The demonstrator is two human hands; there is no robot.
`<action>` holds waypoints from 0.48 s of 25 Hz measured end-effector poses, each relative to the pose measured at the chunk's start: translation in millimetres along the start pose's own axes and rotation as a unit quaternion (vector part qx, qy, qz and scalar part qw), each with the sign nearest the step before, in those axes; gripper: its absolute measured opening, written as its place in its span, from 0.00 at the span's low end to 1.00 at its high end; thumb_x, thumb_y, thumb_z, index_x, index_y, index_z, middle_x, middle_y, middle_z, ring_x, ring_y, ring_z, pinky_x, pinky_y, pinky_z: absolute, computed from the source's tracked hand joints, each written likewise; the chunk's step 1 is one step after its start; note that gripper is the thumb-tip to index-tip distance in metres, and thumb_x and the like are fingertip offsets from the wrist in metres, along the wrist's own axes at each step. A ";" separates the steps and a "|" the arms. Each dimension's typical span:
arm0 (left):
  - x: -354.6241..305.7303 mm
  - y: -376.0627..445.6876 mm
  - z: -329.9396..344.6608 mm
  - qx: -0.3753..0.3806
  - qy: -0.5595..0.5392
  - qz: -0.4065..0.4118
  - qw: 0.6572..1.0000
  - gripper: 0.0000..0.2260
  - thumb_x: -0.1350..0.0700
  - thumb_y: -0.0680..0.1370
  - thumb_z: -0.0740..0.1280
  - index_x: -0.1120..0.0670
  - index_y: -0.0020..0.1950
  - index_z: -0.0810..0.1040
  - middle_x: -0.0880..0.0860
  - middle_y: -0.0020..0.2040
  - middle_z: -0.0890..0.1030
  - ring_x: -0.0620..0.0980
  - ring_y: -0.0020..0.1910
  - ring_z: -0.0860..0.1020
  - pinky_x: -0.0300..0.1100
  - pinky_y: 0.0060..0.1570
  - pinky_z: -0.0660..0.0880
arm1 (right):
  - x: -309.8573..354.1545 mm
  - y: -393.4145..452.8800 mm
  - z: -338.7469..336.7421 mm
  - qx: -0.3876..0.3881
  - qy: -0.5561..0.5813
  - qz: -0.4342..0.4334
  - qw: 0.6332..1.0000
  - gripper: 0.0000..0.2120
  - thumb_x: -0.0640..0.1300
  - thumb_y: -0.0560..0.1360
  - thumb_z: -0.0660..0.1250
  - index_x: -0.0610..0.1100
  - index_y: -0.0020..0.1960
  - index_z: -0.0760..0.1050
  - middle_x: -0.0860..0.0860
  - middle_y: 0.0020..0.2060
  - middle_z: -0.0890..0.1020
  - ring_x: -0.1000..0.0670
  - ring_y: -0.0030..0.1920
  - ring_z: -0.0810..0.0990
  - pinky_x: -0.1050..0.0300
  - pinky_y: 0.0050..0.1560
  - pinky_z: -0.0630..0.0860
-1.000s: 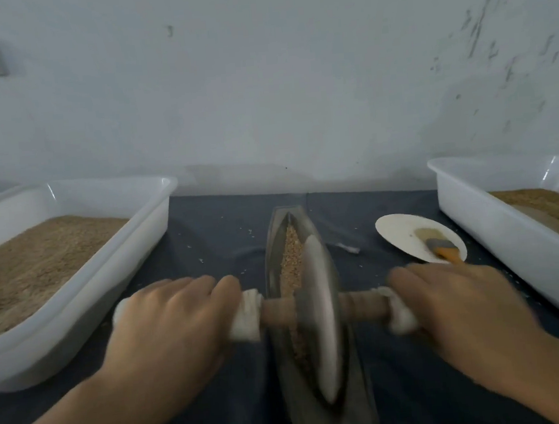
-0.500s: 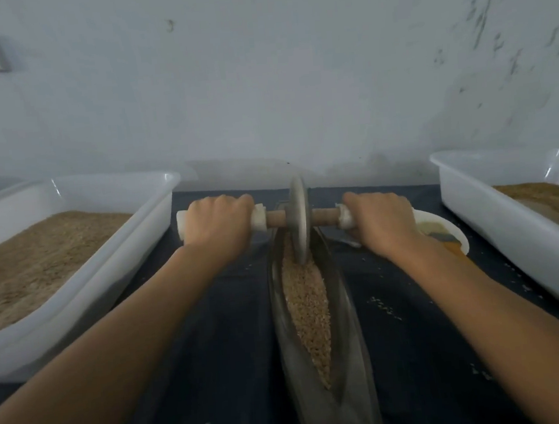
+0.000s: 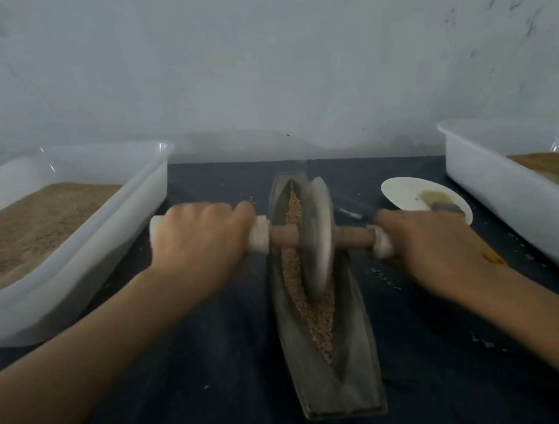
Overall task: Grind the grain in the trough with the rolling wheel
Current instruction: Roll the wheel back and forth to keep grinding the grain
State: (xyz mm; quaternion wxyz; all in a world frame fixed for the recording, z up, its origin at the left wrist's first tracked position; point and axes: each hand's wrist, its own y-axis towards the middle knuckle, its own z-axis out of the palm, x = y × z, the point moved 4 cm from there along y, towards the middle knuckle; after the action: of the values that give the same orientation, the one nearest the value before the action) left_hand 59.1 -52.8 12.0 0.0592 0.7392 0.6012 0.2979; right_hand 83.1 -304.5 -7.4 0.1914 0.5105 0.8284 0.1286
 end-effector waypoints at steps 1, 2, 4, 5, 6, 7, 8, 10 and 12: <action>5.3 25.2 14.2 0.010 -0.016 -0.041 0.999 0.13 0.49 0.71 0.69 0.48 0.41 0.65 0.49 0.39 0.79 0.55 0.37 0.79 0.42 0.31 0.62 | -4.5 23.5 10.0 0.002 -0.019 0.034 0.999 0.11 0.50 0.70 0.70 0.49 0.44 0.68 0.51 0.35 0.77 0.44 0.34 0.77 0.54 0.28 0.63; 11.5 47.9 25.4 0.022 -0.029 -0.066 0.997 0.09 0.49 0.74 0.66 0.48 0.43 0.66 0.51 0.42 0.80 0.57 0.41 0.80 0.44 0.34 0.64 | -9.2 47.8 17.0 -0.012 -0.036 0.057 0.998 0.11 0.50 0.72 0.69 0.48 0.46 0.69 0.48 0.38 0.79 0.41 0.37 0.78 0.54 0.29 0.61; 21.2 77.1 41.7 0.028 -0.054 -0.095 0.994 0.05 0.51 0.75 0.64 0.49 0.44 0.68 0.53 0.45 0.80 0.59 0.43 0.79 0.46 0.37 0.65 | -14.5 86.4 22.1 -0.030 -0.066 0.076 0.995 0.11 0.49 0.73 0.69 0.45 0.49 0.71 0.45 0.42 0.80 0.40 0.41 0.79 0.53 0.33 0.62; 22.4 79.4 45.5 0.024 -0.057 -0.099 0.993 0.05 0.51 0.75 0.63 0.49 0.44 0.67 0.53 0.44 0.80 0.58 0.42 0.78 0.46 0.37 0.65 | -13.4 95.6 22.3 -0.029 -0.067 0.075 0.995 0.10 0.49 0.73 0.68 0.45 0.49 0.71 0.45 0.42 0.81 0.40 0.42 0.79 0.53 0.34 0.62; 21.5 74.4 45.0 0.024 -0.061 -0.094 0.993 0.07 0.51 0.75 0.63 0.49 0.43 0.66 0.53 0.43 0.80 0.57 0.41 0.78 0.46 0.36 0.65 | -11.2 95.5 21.2 -0.022 -0.065 0.068 0.995 0.10 0.48 0.73 0.68 0.46 0.49 0.71 0.46 0.43 0.81 0.41 0.42 0.79 0.53 0.34 0.63; 20.4 63.2 42.2 0.026 -0.071 -0.085 0.994 0.09 0.50 0.75 0.64 0.49 0.43 0.64 0.51 0.42 0.79 0.56 0.39 0.77 0.45 0.35 0.65 | -9.0 86.3 18.3 -0.011 -0.064 0.055 0.996 0.09 0.48 0.73 0.68 0.47 0.48 0.69 0.48 0.42 0.80 0.42 0.41 0.79 0.53 0.33 0.63; 18.0 46.0 37.3 0.026 -0.080 -0.071 0.994 0.10 0.48 0.74 0.65 0.48 0.42 0.63 0.49 0.39 0.78 0.54 0.37 0.76 0.44 0.34 0.64 | -6.9 68.4 15.2 -0.009 -0.063 0.033 0.997 0.11 0.48 0.71 0.70 0.48 0.46 0.68 0.50 0.40 0.79 0.44 0.39 0.78 0.54 0.31 0.63; 10.6 -2.1 15.7 0.005 -0.081 -0.018 0.997 0.15 0.49 0.69 0.71 0.47 0.39 0.63 0.47 0.33 0.74 0.52 0.30 0.75 0.42 0.29 0.62 | 3.1 17.2 -4.7 -0.051 -0.037 -0.031 0.998 0.17 0.47 0.64 0.76 0.49 0.40 0.66 0.52 0.31 0.75 0.46 0.29 0.74 0.57 0.25 0.61; 6.2 -45.4 -14.8 -0.077 -0.094 0.040 0.992 0.20 0.55 0.59 0.76 0.49 0.36 0.65 0.47 0.28 0.69 0.52 0.24 0.71 0.39 0.27 0.56 | 8.6 -28.1 -30.6 -0.108 -0.008 -0.073 0.991 0.21 0.44 0.56 0.78 0.49 0.36 0.66 0.53 0.26 0.70 0.47 0.24 0.70 0.60 0.23 0.58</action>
State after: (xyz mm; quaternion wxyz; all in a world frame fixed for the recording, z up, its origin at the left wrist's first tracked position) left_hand 13.3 -38.8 6.1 0.1602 0.7804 0.5387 0.2743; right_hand 43.6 -309.8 6.9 0.2608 0.4263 0.8429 0.1993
